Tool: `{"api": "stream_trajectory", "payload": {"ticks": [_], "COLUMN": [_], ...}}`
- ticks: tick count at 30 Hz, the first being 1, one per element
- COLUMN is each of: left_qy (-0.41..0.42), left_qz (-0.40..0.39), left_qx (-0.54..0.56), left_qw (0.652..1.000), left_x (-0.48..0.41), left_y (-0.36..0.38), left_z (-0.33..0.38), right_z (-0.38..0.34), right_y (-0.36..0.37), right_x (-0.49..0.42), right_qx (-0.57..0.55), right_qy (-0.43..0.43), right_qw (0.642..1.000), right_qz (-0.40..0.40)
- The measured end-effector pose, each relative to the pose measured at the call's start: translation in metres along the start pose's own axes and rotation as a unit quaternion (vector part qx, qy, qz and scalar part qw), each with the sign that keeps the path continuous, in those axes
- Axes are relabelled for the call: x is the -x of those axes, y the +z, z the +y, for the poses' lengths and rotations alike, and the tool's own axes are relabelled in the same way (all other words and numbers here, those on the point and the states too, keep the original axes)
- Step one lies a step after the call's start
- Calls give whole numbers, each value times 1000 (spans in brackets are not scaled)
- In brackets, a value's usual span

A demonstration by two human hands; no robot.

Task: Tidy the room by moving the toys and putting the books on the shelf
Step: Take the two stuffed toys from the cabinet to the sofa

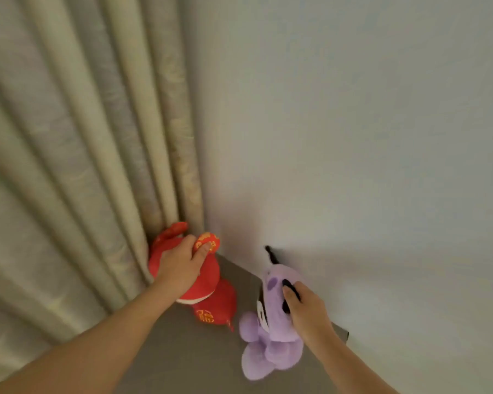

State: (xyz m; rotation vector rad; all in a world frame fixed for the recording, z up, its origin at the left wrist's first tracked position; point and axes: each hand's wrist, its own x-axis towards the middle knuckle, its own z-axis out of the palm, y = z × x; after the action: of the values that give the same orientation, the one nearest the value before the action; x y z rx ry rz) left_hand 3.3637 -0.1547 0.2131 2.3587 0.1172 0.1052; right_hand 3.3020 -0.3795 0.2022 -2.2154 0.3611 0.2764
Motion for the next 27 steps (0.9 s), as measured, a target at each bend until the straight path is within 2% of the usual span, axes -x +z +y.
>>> {"api": "stream_trajectory", "payload": {"ticks": [3,8,13,19,21,22,23,24,27], "left_qy": [-72,-129,-222,-341,-380,-385,-407,-408,-473], "left_qz": [115,232,335,478,535,548,572,586,628], "left_qx": [41,81,58,0,-3,1,-10,-8,-25], "left_qw": [990,961,914,810,754,742,712,700,617], "left_x": [53,158,288,510,616,640,704,726,884], "left_y": [-35,-90,-146,-208,-227,-231,-239,-242,-249], "left_z": [-4,-2,-32,-85,-91,-91,-87,-84,-70], "right_z": [-12,-27,-55,-81,-78,-76,-70,-69,-44], "right_y": [-6,12,68,147,179,187,203,209,245], "right_x": [24,78,155,317,399,417,469,487,626], "right_qx": [13,39,121,127,171,182,187,184,194], "right_qy": [-66,-159,-245,-360,-415,-430,-449,-452,-484], "right_qw": [997,976,923,839,785,775,747,744,671], "right_qz": [-42,-141,-271,-387,-426,-425,-453,-457,-527]}}
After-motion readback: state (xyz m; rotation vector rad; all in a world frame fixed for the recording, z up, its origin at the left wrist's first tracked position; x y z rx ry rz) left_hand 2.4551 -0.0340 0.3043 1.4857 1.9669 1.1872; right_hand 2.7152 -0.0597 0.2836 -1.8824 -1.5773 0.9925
